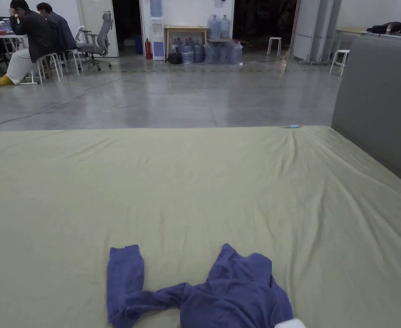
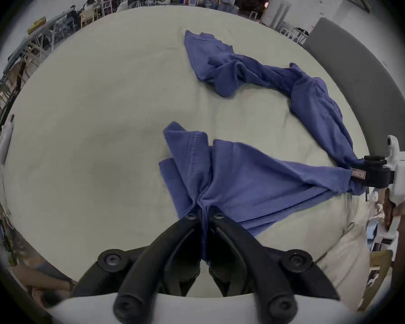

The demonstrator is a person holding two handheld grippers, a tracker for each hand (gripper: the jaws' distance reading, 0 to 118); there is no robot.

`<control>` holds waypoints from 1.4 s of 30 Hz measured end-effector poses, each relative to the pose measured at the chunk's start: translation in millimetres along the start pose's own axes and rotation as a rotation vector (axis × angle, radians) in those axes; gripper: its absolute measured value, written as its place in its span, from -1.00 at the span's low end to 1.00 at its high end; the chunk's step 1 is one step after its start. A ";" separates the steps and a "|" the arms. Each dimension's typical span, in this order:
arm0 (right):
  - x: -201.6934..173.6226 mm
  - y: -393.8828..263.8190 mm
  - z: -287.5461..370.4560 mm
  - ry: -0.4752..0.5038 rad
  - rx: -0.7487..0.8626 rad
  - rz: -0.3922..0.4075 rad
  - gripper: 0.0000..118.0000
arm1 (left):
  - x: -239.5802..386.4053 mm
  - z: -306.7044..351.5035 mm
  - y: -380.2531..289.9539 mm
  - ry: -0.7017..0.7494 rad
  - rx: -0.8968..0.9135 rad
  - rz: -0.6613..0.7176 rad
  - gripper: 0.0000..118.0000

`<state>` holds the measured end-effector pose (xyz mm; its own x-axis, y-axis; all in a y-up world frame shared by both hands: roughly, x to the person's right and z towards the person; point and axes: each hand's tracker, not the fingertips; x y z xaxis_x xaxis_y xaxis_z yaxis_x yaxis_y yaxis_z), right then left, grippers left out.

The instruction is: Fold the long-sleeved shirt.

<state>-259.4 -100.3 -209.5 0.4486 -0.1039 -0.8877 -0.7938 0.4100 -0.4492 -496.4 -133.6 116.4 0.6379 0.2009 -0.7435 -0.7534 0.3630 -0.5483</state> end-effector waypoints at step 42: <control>28.1 -94.6 66.9 0.131 0.111 -0.468 0.98 | 162.0 -75.2 160.9 -0.139 0.052 -0.192 -1.00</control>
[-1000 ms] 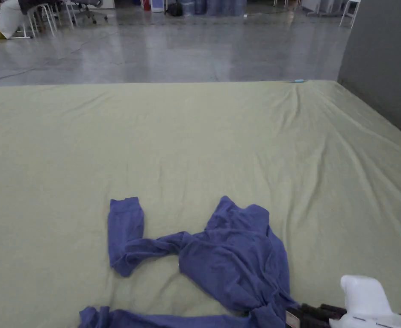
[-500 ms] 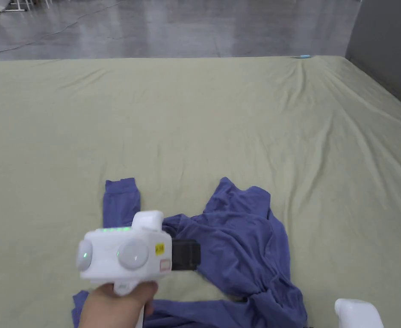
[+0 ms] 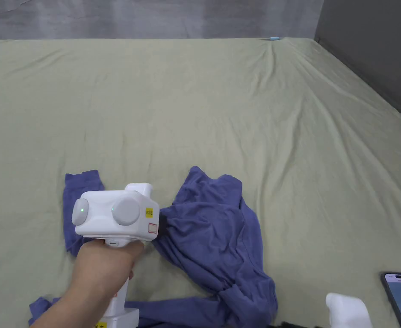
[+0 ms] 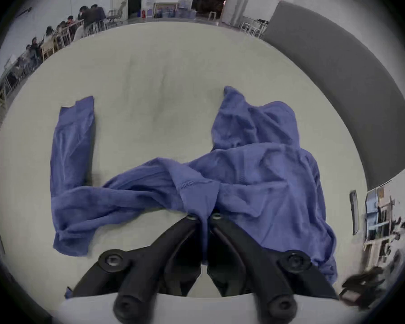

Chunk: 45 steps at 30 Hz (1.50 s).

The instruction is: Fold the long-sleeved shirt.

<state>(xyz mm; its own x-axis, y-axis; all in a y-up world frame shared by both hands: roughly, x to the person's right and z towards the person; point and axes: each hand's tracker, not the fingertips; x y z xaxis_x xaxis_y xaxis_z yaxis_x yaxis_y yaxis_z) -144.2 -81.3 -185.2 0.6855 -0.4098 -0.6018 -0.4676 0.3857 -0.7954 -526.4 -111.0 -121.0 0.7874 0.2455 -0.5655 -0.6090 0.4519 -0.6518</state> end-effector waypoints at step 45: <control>-307.7 512.8 227.7 -0.249 0.666 0.467 -0.85 | 14.8 398.6 366.1 -0.082 0.860 0.046 -1.00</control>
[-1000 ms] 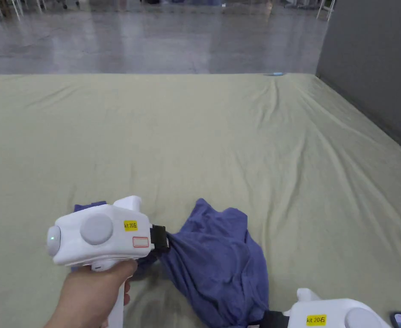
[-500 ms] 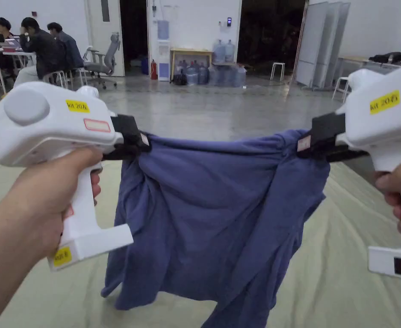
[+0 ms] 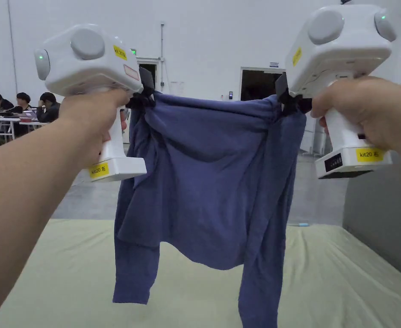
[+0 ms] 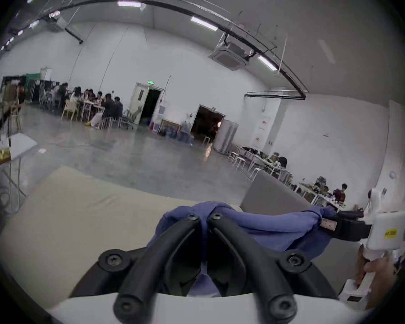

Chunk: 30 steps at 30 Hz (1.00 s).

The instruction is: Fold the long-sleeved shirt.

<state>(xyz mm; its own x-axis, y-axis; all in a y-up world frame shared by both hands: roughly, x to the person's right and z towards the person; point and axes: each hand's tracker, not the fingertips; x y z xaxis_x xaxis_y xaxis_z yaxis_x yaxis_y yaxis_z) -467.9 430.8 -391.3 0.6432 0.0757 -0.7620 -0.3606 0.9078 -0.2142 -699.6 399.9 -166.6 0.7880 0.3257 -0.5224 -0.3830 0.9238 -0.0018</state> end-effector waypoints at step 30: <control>-43.2 -572.6 52.5 0.277 -0.643 0.150 -0.85 | -126.9 175.9 -512.9 0.055 -0.823 0.019 -1.00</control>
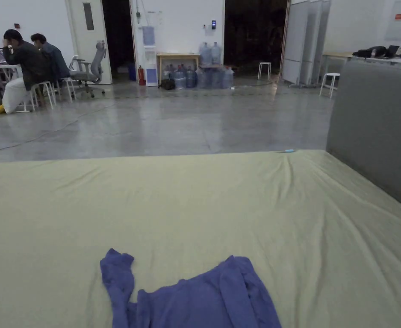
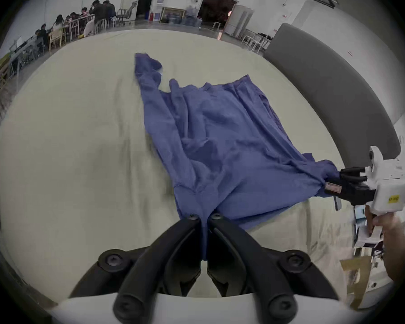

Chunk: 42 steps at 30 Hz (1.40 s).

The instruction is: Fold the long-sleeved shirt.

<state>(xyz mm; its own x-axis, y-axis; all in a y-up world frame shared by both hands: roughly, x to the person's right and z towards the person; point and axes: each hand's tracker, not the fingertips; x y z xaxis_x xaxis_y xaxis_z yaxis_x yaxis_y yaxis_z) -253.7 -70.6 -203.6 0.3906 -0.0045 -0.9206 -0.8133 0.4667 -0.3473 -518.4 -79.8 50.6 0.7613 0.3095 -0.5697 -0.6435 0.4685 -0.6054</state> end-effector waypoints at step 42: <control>-40.3 -105.4 72.6 0.234 -0.019 -0.414 -1.00 | 81.5 -12.0 54.4 0.008 -0.018 -0.207 0.95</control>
<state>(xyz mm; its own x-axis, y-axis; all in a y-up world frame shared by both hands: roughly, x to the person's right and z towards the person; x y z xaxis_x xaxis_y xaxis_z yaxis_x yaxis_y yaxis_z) -152.4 -55.4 -117.0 0.5779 -0.3868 -0.7186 -0.6184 0.3671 -0.6949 -492.3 -39.0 -35.4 0.8768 0.2014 -0.4366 -0.4748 0.5064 -0.7198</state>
